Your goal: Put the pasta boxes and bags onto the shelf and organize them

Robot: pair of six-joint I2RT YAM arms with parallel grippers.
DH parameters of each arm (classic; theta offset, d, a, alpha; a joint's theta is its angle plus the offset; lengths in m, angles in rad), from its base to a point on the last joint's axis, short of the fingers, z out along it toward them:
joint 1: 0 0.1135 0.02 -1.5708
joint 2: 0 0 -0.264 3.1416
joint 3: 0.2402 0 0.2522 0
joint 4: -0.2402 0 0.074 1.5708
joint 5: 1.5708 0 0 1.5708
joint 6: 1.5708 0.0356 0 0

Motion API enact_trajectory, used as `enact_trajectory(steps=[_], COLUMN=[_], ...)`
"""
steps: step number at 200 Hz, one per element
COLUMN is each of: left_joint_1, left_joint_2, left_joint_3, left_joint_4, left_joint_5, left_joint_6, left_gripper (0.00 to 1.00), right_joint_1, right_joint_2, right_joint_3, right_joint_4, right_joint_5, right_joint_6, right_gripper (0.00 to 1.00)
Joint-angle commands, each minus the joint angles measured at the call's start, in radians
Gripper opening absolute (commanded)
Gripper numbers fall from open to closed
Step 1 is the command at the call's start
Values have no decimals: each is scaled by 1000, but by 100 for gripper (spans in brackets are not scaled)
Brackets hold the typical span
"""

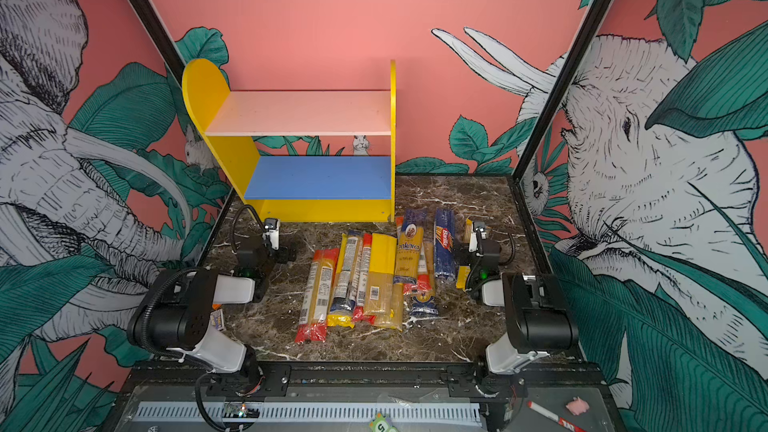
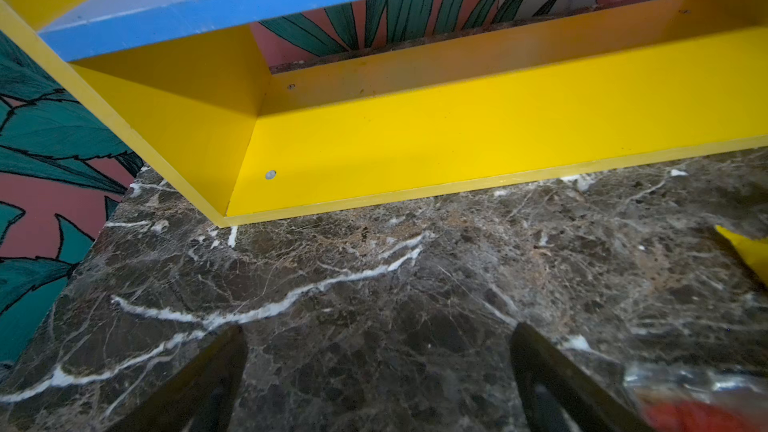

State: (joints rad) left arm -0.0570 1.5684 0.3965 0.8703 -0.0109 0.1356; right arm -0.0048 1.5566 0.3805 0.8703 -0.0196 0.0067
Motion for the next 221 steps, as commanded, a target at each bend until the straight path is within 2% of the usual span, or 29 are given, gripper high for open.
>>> enact_trajectory(steps=[1,71,95,221], left_joint_1=[5,5,7,14], left_joint_2=[-18,-18,-18,-14], left_joint_3=[10,10,10,21], left_joint_4=[4,5,4,-13], left_joint_5=[9,9,10,27], left_joint_6=[7,6,6,-1], left_gripper=[100,100,100,100], right_joint_1=[5,5,5,3], right_joint_2=[-8,-7,-6,-9], right_joint_3=[15,15,19,16], right_joint_4=[35,34,28,29], right_joint_5=[-7,-9,33,26], right_joint_6=[-11,-11,1,2], right_gripper=[99,99,99,99])
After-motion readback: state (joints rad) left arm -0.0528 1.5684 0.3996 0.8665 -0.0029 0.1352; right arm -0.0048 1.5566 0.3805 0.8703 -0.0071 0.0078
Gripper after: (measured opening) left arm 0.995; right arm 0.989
